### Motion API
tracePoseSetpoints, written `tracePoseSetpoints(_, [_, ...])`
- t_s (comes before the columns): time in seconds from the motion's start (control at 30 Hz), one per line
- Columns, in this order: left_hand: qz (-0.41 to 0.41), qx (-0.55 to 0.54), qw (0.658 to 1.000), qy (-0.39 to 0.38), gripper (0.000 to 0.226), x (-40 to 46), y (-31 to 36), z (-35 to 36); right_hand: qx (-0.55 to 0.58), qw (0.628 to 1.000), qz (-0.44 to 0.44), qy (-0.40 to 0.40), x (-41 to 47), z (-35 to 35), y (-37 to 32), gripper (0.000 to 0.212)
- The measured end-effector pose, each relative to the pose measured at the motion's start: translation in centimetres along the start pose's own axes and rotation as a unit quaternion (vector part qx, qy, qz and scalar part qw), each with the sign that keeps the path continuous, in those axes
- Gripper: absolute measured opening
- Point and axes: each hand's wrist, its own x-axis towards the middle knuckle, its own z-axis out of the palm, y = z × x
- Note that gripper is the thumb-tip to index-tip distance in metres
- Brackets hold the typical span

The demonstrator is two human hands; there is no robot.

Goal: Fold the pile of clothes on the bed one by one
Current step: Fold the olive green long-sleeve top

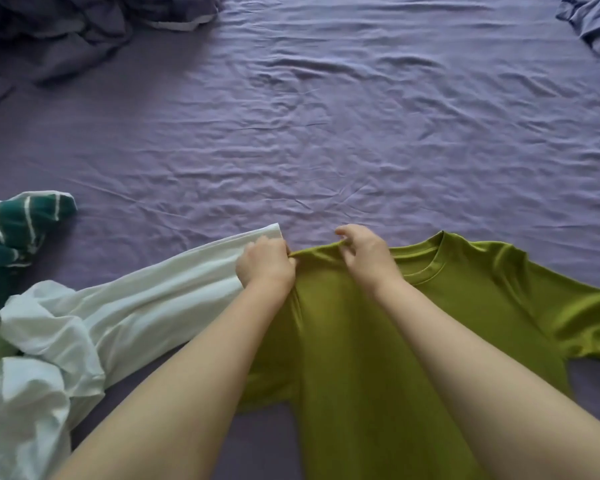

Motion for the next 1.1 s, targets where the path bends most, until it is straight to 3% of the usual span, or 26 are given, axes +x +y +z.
tracePoseSetpoints(0.07, [0.025,0.018,0.999,-0.029,0.028,-0.7,-0.4,0.8,-0.045,0.997,-0.030,-0.060,-1.7,0.8,0.0,0.051])
tracePoseSetpoints(0.17, [0.065,-0.042,0.997,0.022,0.033,-2.8,-1.9,2.1,-0.190,0.977,-0.094,-0.027,-6.3,2.4,1.4,0.058])
tracePoseSetpoints(0.23, [0.075,-0.081,0.992,0.068,0.034,-4.2,-3.6,2.1,-0.213,0.965,-0.154,-0.015,-9.6,3.8,1.8,0.054])
tracePoseSetpoints(0.3, [0.060,-0.095,0.991,0.078,0.030,-5.7,-5.6,1.9,-0.269,0.942,-0.183,-0.079,-11.5,5.3,1.8,0.049])
tracePoseSetpoints(0.37, [0.026,-0.073,0.995,0.064,0.027,-7.3,-7.7,2.0,-0.326,0.923,-0.147,-0.144,-11.6,6.7,1.5,0.058])
tracePoseSetpoints(0.53, [-0.045,0.059,0.997,-0.011,0.034,-10.4,-11.9,1.6,-0.317,0.932,-0.087,-0.151,-9.0,7.9,0.3,0.066])
tracePoseSetpoints(0.67, [-0.045,0.105,0.993,-0.021,0.048,-11.4,-12.7,1.3,-0.317,0.930,-0.156,-0.106,-11.5,7.5,-0.1,0.069])
tracePoseSetpoints(0.73, [-0.071,0.109,0.991,-0.043,0.051,-11.5,-13.0,1.2,-0.329,0.918,-0.178,-0.134,-12.7,7.9,0.2,0.069])
tracePoseSetpoints(0.83, [-0.096,0.050,0.985,-0.134,0.045,-11.7,-14.4,0.9,-0.347,0.907,-0.143,-0.192,-11.9,8.7,0.3,0.075])
tracePoseSetpoints(0.9, [-0.084,0.014,0.977,-0.197,0.028,-12.0,-15.2,0.2,-0.355,0.903,-0.135,-0.200,-10.9,8.7,-0.2,0.083])
tracePoseSetpoints(0.97, [-0.071,-0.036,0.976,-0.203,0.031,-12.3,-15.7,-0.7,-0.355,0.906,-0.122,-0.196,-10.7,8.7,-0.5,0.090])
tracePoseSetpoints(1.03, [-0.054,-0.180,0.967,-0.172,0.039,-12.7,-15.7,-1.6,-0.360,0.902,-0.122,-0.203,-11.0,8.5,-0.5,0.092])
tracePoseSetpoints(1.1, [-0.046,-0.349,0.925,-0.145,0.030,-13.3,-15.0,-2.5,-0.345,0.904,-0.121,-0.223,-11.2,8.0,-0.8,0.086])
